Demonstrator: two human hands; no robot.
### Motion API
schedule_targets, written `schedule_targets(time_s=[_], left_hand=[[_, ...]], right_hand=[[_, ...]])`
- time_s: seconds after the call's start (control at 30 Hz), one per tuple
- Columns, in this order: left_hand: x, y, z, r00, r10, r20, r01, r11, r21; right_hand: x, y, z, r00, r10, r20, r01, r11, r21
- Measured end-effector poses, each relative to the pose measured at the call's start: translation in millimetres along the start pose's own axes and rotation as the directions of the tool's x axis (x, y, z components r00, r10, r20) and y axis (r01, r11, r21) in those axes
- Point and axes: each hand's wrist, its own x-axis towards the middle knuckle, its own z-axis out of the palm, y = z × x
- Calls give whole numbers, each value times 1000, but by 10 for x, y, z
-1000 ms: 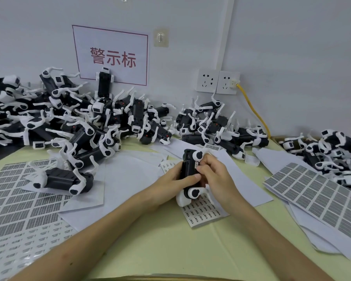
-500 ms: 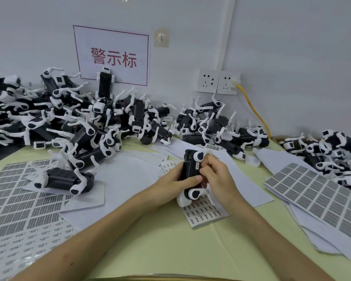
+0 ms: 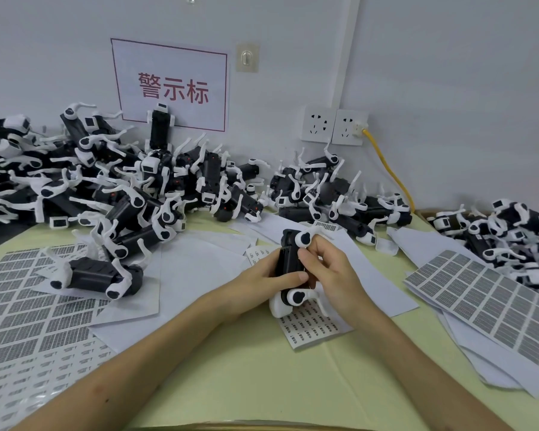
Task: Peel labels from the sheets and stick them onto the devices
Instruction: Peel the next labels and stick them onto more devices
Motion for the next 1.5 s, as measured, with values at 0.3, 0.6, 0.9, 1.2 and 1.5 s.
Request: schedule_targets(time_s=[0.3,0.6,0.9,1.2,1.5], left_hand=[[16,-14,2,1000,-21,1,21,999,-38],[35,125,-99,958,-138,-252,38,931,-363],[-49,278,-154,961,-219,170,269,881,-389],[-28,267,-230,956,-280,-89,159,747,-646],[108,75,-342,763,-134,-632,-22,972,-233]], right_hand=[[13,-49,-3,996,89,-4,-88,986,145],[115,-98,-306,912,12,-410,49,989,139],[138,-126,-413,992,80,99,-107,946,307],[122,-123,-521,977,139,161,-163,975,149],[170,-148,-594,949,314,-37,-300,930,212]])
